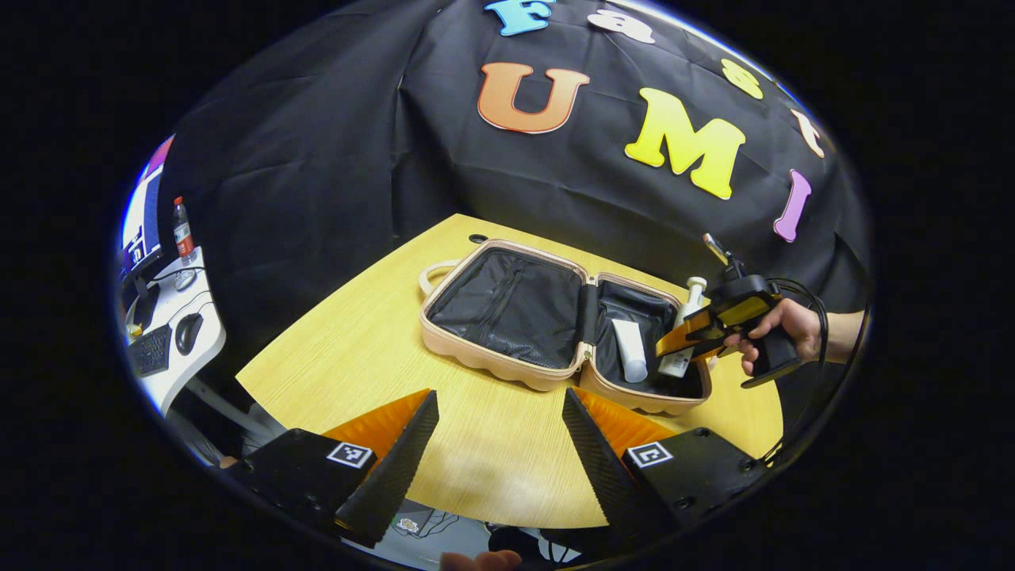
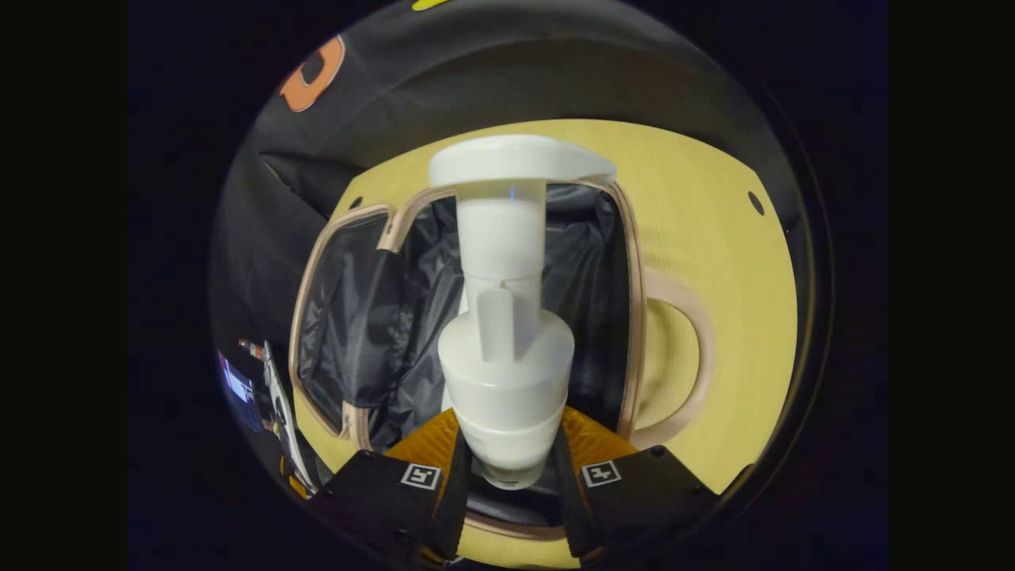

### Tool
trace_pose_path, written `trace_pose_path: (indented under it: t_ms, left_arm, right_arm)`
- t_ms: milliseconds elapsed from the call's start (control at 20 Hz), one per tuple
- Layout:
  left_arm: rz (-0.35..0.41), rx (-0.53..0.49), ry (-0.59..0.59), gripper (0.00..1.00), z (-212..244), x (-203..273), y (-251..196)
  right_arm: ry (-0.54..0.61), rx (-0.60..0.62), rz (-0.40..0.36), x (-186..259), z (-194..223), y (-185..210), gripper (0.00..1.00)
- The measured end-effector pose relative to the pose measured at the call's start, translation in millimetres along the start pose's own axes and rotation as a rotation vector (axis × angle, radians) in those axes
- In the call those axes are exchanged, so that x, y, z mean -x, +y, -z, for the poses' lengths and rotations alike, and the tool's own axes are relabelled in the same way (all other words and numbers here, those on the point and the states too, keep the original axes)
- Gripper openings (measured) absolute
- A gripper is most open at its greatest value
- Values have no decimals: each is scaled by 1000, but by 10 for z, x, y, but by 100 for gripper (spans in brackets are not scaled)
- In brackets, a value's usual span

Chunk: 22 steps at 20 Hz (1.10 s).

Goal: First open the suitcase, pack the skin care products into it, and then close the suitcase.

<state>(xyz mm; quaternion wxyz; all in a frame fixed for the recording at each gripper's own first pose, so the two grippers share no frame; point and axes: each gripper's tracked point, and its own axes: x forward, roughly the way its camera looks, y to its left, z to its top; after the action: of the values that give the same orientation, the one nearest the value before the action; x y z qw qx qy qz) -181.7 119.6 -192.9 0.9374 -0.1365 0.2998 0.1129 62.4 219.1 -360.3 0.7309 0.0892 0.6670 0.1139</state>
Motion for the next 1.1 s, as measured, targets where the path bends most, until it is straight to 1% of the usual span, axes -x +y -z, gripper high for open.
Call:
trace_pose_path:
  t_ms: [150,200,250,350,500,650,800,950,1000,1100]
  left_arm:
    - [7,-9,-2,100,-43,37,19]
    - [8,-15,-9,100,-62,42,24]
    - [7,-19,-14,100,-82,56,33]
    - [5,-14,-22,100,-113,47,106]
    - [12,30,-21,100,-107,46,85]
    - [12,47,-19,100,-118,47,87]
    - [5,49,-37,100,-180,52,131]
    - [6,41,-59,100,-265,-7,243]
    - [9,42,-68,100,-295,-36,294]
    - [-9,51,-114,100,-438,-89,457]
  right_arm:
    - [55,-61,49,-107,43,-52,47]
    - [64,-71,57,-144,49,-68,44]
    - [69,-80,58,-172,43,-72,47]
    - [70,-119,82,-218,36,-91,47]
    - [68,-104,117,-232,48,-114,47]
    - [65,-67,157,-252,65,-148,47]
    - [59,-61,164,-217,82,-129,48]
    - [29,-50,130,1,86,-80,54]
    - [6,-32,127,109,72,-79,61]
    - [-56,23,131,371,11,-109,65]
